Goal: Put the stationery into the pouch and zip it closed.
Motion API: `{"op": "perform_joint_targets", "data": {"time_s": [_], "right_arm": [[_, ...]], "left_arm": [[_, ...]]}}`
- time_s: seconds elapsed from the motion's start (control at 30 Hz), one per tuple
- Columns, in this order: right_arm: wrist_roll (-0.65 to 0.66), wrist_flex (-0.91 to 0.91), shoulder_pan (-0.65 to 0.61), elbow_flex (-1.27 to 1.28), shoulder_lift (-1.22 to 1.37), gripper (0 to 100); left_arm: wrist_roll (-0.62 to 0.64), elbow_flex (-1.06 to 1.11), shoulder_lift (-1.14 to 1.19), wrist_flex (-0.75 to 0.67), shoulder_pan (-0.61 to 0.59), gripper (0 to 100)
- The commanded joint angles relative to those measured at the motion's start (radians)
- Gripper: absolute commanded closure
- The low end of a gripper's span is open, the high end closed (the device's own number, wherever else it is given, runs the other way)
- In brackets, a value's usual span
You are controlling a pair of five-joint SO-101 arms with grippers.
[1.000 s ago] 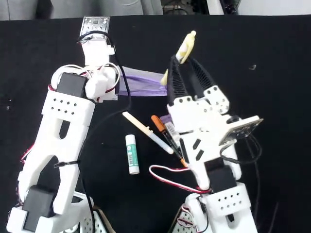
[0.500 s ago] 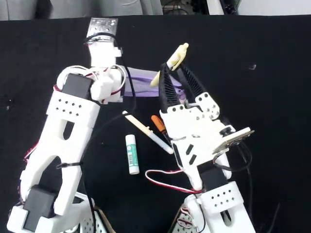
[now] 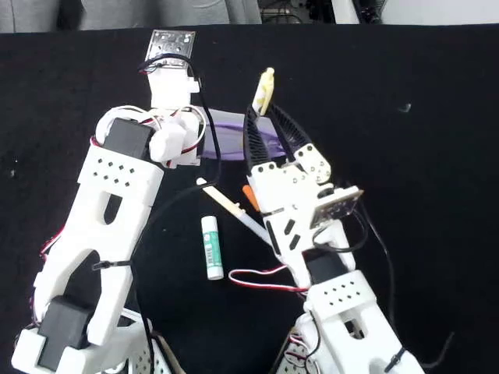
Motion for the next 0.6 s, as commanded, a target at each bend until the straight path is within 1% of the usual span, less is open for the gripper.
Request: {"op": "perform_joint_targets", "data": {"time_s": [0.0, 0.1, 0.17, 0.23, 0.43, 0.57], "right_arm": [[0.011, -0.003, -0.011, -0.028, 0.068, 91.3], [0.012, -0.003, -0.021, -0.028, 0.084, 80.6], [0.014, -0.003, -0.032, -0.028, 0.084, 76.4], [0.014, -0.003, -0.037, -0.025, 0.082, 76.8], [0.015, -0.002, -0.055, -0.021, 0.082, 82.0], [0.087, -0.002, -0.075, -0.024, 0.079, 82.2]], "left_arm": [[0.006, -0.012, -0.018, -0.017, 0.008, 97], [0.006, -0.012, -0.015, -0.017, 0.008, 97], [0.006, -0.012, -0.014, -0.017, 0.008, 97], [0.006, -0.012, -0.012, -0.018, 0.008, 97], [0.006, -0.012, -0.008, -0.023, 0.007, 97], [0.006, -0.013, -0.008, -0.026, -0.021, 97]]}}
